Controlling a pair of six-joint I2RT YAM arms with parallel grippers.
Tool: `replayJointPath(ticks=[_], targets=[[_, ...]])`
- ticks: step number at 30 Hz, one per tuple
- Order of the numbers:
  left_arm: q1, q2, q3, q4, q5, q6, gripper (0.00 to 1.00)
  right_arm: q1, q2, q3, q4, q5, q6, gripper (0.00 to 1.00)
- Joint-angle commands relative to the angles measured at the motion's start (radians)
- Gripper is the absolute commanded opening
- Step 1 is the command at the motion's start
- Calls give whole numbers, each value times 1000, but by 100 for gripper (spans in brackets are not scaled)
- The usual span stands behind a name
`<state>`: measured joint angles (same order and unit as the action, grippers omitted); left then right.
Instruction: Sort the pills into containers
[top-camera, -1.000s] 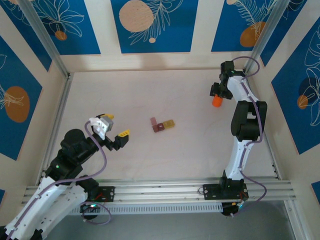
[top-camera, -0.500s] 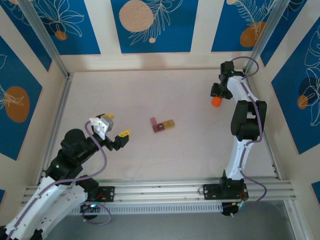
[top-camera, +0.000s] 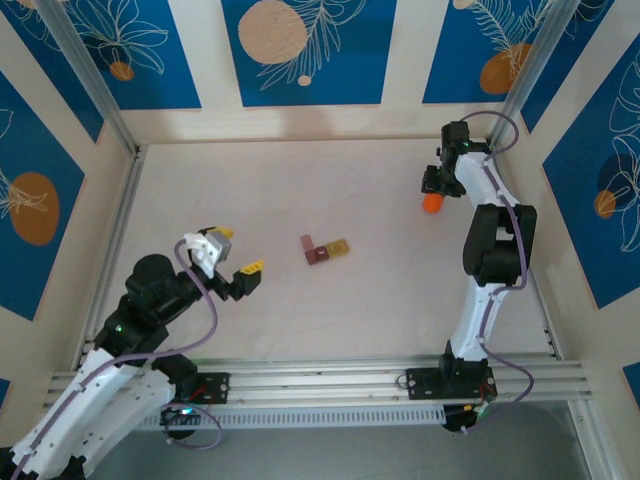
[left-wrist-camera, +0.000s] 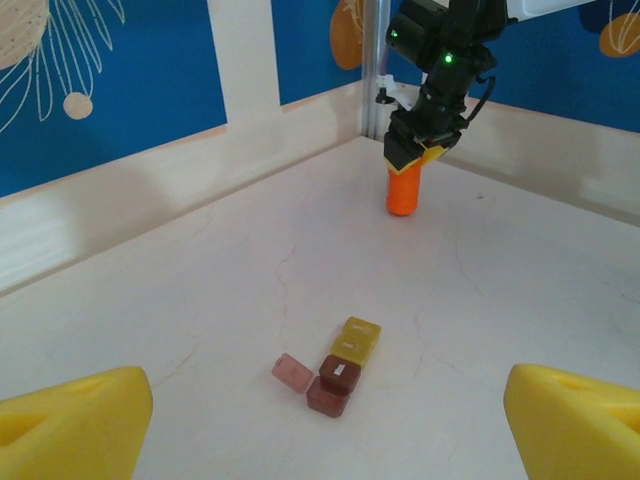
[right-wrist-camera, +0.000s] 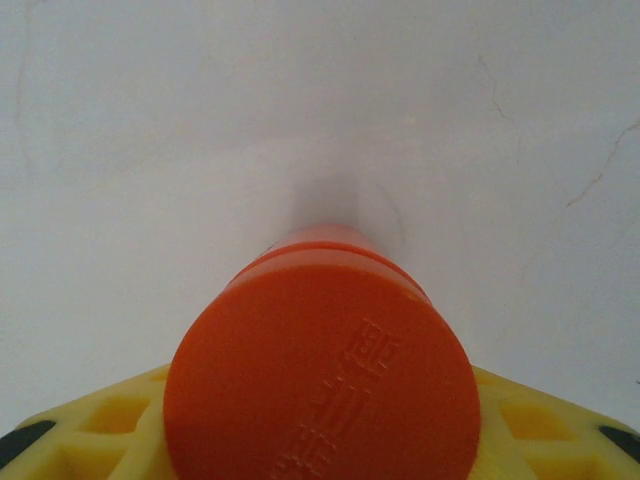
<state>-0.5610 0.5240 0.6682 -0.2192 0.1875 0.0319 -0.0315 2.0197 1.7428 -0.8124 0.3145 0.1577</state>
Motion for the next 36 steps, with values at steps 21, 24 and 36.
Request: replayJointPath(ticks=[21,24,36], targets=[[-125,548,42,707,167,11,93,380,-549,-68,-230,-165,-69,39],[-124,646,51,787,212,138,95,415,-596,-81,-236,-249,-93,39],[-125,856,168,857,317,230,99,517,-634,-33,-250,-397,-136,40]])
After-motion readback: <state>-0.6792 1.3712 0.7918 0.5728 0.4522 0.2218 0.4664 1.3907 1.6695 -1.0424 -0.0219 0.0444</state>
